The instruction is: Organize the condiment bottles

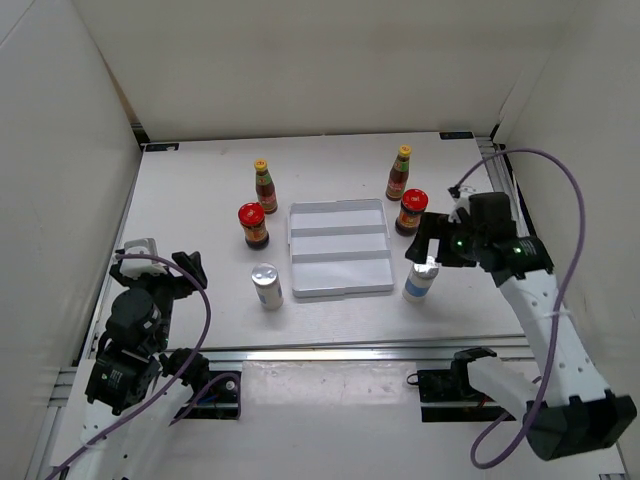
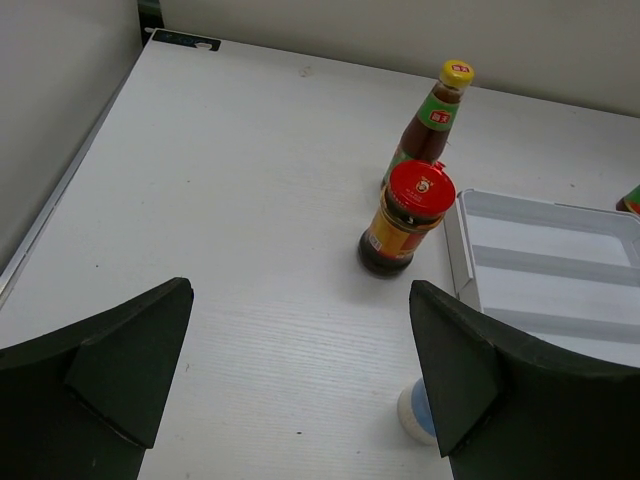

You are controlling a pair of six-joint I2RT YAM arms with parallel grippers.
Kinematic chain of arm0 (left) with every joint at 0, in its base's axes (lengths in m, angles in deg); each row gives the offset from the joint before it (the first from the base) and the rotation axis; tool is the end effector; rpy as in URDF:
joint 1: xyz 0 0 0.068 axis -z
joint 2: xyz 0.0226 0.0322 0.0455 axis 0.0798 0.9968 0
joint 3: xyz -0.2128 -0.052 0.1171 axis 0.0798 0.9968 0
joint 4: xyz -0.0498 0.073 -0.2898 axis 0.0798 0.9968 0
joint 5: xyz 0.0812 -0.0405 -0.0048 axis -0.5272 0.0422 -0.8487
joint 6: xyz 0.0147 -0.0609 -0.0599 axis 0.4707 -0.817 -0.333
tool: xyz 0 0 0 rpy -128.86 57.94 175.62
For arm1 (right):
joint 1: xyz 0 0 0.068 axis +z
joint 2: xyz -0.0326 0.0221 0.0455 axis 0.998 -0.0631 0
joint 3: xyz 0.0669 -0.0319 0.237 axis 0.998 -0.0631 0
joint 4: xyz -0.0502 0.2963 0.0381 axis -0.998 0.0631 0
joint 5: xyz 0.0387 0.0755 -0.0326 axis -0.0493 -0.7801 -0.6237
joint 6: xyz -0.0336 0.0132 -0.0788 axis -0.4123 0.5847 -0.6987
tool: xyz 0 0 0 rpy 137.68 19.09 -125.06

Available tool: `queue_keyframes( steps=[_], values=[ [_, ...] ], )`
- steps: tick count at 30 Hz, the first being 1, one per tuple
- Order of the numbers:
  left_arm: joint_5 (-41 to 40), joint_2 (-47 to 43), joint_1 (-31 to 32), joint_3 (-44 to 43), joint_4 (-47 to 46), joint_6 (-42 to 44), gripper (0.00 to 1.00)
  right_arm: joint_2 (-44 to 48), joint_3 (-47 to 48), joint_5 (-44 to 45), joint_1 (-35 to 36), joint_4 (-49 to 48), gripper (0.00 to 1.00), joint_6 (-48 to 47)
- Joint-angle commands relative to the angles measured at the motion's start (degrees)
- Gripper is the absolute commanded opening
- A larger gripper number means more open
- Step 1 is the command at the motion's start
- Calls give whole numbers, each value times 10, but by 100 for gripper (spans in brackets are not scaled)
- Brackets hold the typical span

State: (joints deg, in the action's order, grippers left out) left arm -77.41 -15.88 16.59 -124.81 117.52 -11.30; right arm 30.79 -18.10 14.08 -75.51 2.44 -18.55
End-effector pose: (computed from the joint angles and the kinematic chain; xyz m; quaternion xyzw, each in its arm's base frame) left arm 0.1571 -0.0243 0.3365 -0.0859 0.7489 -0.0115 0.6570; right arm 0.2561 0.0663 0.3064 -0.0132 0.9061 0.1887 0.3784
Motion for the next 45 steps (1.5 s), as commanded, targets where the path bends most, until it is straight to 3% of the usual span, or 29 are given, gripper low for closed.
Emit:
queue_keyframes(
  steps=[1, 5, 10, 22, 26, 27, 29, 33, 40, 45],
  values=[
    [0, -2, -9, -14, -2, 4, 100, -48, 6, 61, 55, -28, 100, -15],
    [0, -2, -20, -14, -2, 4, 100, -90, 6, 166, 105, -17, 100, 2],
    [0, 3, -20, -14, -2, 4, 100, -107, -14, 234, 136, -17, 100, 23],
    [-5, 3, -20, -14, -2, 4, 100, -148, -56, 241, 136, -51, 99, 28],
    [-5, 3, -20, -14, -2, -1, 100, -172, -50, 235, 136, -57, 78, 34],
    [-5, 3, -20, -14, -2, -1, 100, -172, -45, 235, 136, -52, 64, 34],
    [-5, 3, -20, -14, -2, -1, 100, -156, -37, 245, 136, -45, 50, 34],
    [-5, 3, -20, -14, -2, -1, 100, -103, 12, 279, 147, -14, 32, 34],
    [-5, 9, -20, -14, -2, -1, 100, -84, 115, 262, 182, 4, 15, 34],
    [-5, 9, -20, -14, -2, -1, 100, -133, 133, 262, 240, -24, 12, 34]
  ],
)
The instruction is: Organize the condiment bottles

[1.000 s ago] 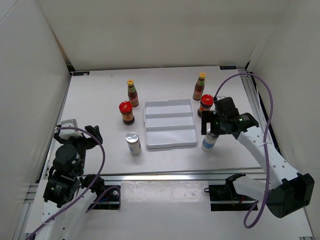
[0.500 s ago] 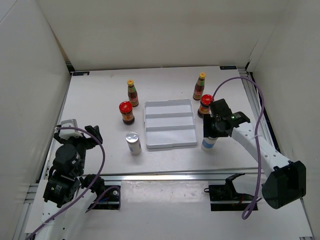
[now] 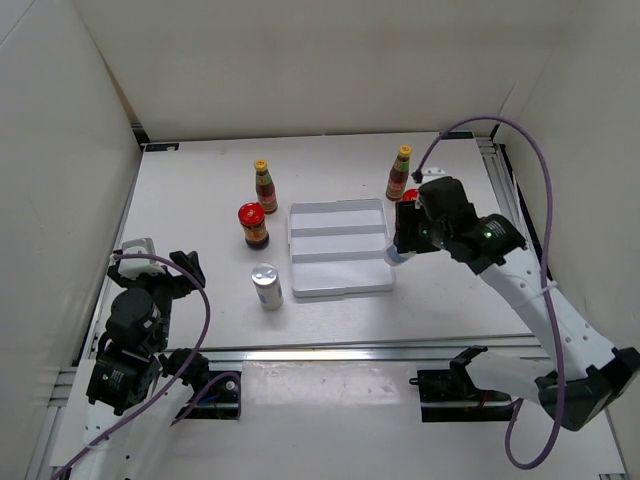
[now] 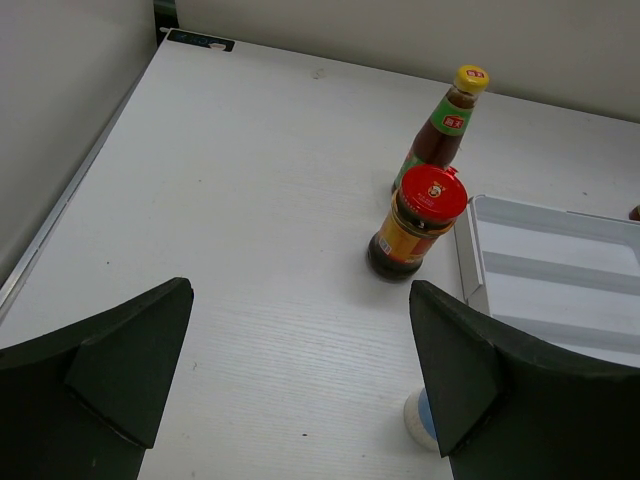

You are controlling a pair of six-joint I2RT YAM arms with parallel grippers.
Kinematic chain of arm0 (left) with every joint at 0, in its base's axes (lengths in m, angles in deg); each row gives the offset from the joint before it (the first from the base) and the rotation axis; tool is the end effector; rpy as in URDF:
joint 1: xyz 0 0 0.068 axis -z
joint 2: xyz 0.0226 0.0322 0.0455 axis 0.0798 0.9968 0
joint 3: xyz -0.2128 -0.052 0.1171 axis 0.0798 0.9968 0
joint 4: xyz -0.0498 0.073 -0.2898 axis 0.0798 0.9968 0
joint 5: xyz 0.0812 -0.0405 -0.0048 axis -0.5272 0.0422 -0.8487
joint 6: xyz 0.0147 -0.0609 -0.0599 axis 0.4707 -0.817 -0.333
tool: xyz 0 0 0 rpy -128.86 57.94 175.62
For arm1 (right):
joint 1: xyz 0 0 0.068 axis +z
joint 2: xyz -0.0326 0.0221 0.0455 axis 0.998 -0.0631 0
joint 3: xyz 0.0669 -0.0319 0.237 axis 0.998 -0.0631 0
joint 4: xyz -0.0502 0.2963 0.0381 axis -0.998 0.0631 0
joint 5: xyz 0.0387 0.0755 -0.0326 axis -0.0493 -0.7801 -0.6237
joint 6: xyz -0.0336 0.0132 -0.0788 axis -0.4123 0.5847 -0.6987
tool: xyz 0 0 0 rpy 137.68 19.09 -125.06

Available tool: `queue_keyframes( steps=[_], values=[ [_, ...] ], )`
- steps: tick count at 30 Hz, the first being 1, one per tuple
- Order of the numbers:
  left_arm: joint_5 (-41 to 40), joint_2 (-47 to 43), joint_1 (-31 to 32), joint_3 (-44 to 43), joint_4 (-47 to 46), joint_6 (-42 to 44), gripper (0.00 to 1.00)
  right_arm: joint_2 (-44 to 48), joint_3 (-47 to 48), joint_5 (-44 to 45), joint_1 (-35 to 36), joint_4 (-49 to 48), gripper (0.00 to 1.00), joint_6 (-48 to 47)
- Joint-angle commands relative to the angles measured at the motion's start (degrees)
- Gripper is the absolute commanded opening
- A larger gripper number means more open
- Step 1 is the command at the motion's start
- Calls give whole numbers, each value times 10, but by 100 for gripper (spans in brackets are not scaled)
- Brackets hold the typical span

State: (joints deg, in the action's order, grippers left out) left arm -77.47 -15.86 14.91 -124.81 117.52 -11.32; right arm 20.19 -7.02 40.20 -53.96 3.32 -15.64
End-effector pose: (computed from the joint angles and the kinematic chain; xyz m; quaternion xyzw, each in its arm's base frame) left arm 0.1578 -0.0196 0.3365 -0.0973 0.7476 -0.0015 0.6570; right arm 0.2624 0.1455 0.3316 -0.0670 0.9044 0.0754 0.4146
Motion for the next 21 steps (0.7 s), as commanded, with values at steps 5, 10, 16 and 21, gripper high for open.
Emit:
queue_keyframes(
  steps=[5, 10, 16, 21],
  values=[
    [-10, 4, -3, -14, -2, -1, 100, -101, 43, 1, 58, -46, 12, -1],
    [-10, 4, -3, -14, -2, -1, 100, -140, 49, -5, 70, -51, 17, -1],
    [-10, 4, -3, -14, -2, -1, 100, -165, 49, 1, 70, -58, 27, -6],
    [-10, 4, -3, -14, -2, -1, 100, -186, 44, 6, 70, -69, 27, -11]
  ],
)
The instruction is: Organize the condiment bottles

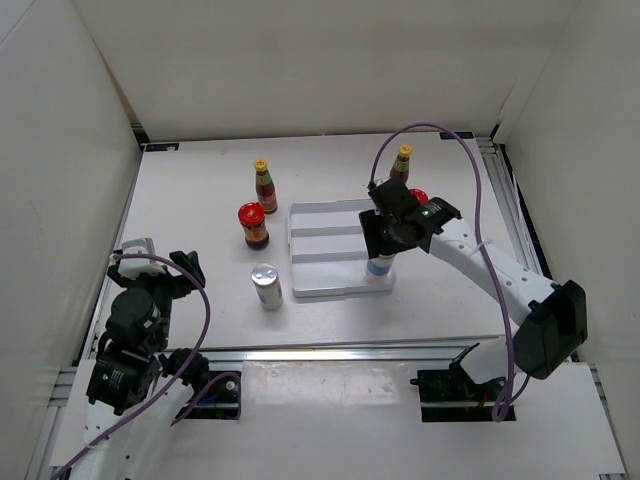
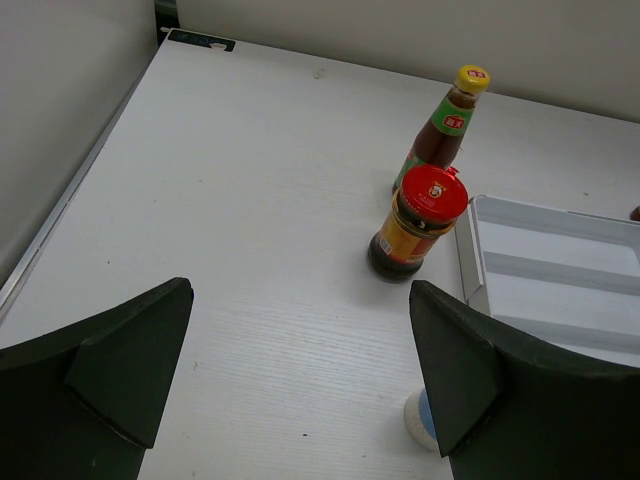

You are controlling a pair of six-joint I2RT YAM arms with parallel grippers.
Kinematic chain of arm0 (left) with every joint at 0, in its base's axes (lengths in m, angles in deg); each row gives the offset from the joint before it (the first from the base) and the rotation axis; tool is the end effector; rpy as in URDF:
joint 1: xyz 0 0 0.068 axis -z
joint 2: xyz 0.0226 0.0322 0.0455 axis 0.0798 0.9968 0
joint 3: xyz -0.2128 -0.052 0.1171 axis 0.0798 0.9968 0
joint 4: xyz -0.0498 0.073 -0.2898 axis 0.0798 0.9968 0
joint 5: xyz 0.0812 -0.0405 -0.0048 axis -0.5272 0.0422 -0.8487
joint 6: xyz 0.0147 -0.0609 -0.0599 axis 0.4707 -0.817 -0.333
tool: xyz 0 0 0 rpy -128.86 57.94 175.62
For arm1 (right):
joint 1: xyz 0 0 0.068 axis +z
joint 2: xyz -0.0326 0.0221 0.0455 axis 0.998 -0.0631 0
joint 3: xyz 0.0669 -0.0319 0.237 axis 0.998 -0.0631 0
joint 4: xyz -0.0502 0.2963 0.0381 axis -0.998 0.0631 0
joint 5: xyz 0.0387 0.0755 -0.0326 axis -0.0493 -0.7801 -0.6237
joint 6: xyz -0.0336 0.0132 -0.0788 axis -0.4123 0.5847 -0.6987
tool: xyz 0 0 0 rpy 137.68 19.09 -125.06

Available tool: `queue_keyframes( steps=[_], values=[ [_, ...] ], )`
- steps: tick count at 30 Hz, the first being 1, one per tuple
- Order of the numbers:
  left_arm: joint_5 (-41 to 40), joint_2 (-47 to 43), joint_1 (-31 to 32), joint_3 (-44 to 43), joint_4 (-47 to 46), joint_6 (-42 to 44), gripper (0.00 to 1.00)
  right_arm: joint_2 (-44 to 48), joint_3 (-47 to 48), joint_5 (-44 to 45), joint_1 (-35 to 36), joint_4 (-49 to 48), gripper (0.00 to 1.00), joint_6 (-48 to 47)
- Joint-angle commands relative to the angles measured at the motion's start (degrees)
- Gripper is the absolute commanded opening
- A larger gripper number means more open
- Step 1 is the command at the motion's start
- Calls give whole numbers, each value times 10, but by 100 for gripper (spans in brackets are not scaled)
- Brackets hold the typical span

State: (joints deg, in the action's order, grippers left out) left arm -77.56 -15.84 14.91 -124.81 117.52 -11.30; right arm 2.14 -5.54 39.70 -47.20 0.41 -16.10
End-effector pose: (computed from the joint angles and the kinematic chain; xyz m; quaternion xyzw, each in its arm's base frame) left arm 0.1579 -0.0195 0.3364 -0.0976 0.7476 -0.0008 0.6570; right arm 0.2919 0.2157 0.2479 -0.1460 0.9374 0.0450 0.3129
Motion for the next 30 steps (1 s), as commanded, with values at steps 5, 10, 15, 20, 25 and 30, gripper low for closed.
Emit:
queue_keyframes(
  steps=[5, 10, 15, 20, 25, 30],
  values=[
    [-9, 3, -3, -14, -2, -1, 100, -33, 23, 11, 2, -46, 27, -7],
    [-9, 3, -3, -14, -2, -1, 100, -55, 12, 11, -3, -46, 46, -7],
    [-9, 3, -3, -14, -2, -1, 100, -60, 7, 28, -3, -46, 80, 12],
    [-9, 3, -3, -14, -2, -1, 100, -55, 13, 53, -3, -34, 89, 12],
    [-9, 3, -3, -14, -2, -1, 100, -48, 18, 73, -3, -15, 87, 17],
    [-9, 3, -3, -14, -2, -1, 100, -21, 18, 79, -3, -15, 53, 22]
  ],
)
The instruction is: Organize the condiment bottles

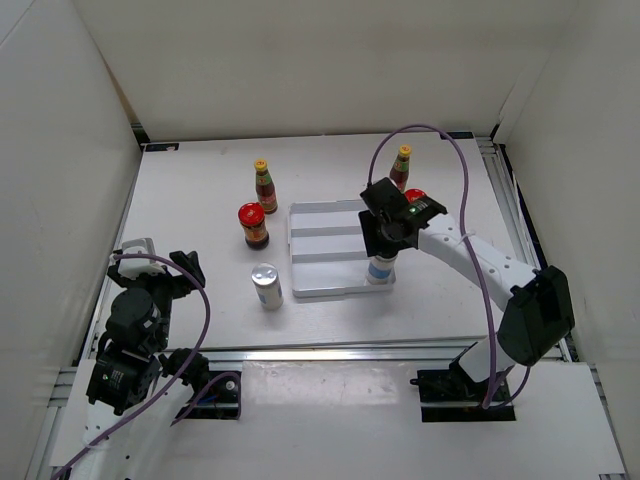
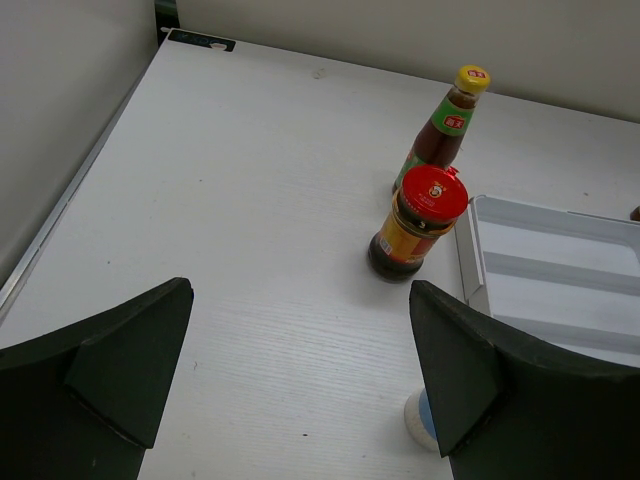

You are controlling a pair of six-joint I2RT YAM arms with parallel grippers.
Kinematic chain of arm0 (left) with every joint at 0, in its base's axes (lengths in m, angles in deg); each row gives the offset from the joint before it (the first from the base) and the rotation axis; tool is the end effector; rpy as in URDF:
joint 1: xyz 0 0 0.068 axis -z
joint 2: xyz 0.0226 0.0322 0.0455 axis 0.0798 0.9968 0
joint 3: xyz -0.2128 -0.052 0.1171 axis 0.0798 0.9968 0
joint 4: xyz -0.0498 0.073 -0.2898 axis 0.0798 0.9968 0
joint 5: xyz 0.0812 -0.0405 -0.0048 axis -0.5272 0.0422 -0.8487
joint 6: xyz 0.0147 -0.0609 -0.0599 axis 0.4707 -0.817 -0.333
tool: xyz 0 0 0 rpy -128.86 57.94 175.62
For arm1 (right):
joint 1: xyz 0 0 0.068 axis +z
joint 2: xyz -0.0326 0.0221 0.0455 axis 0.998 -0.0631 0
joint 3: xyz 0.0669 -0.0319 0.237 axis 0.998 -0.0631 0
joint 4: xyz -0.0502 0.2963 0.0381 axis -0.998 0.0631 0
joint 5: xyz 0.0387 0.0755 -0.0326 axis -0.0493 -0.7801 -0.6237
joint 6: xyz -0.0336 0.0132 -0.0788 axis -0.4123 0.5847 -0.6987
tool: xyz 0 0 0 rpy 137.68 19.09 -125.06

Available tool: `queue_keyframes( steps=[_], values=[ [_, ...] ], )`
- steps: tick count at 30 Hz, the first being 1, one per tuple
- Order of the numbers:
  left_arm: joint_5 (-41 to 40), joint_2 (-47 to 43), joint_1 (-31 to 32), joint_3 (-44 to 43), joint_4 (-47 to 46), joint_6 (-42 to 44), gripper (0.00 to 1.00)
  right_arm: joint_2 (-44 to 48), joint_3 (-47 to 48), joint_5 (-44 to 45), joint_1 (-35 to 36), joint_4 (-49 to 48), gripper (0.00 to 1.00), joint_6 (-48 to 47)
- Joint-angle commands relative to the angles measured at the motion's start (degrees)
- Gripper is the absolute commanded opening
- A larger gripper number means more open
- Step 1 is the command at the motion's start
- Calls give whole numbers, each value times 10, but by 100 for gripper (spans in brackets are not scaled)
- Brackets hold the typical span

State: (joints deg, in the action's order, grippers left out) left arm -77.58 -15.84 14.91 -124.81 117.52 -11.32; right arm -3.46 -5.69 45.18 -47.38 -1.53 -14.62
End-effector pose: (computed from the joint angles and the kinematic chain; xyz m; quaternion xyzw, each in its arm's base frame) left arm 0.1579 -0.0195 0.3364 -0.0978 0.7475 -0.0007 0.6570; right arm 0.3083 0.2184 0.2171 -0.1241 0.9440 -0.0085 0.3057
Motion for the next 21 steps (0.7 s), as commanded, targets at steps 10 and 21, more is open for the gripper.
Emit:
queue_keyframes(
  steps=[10, 21],
  values=[
    [-9, 3, -3, -14, -2, -1, 100, 35, 31, 24, -2, 9, 22, 2],
    [6, 9, -3, -8, -2, 16, 100, 30, 15, 29, -2, 15, 93, 7]
  ],
)
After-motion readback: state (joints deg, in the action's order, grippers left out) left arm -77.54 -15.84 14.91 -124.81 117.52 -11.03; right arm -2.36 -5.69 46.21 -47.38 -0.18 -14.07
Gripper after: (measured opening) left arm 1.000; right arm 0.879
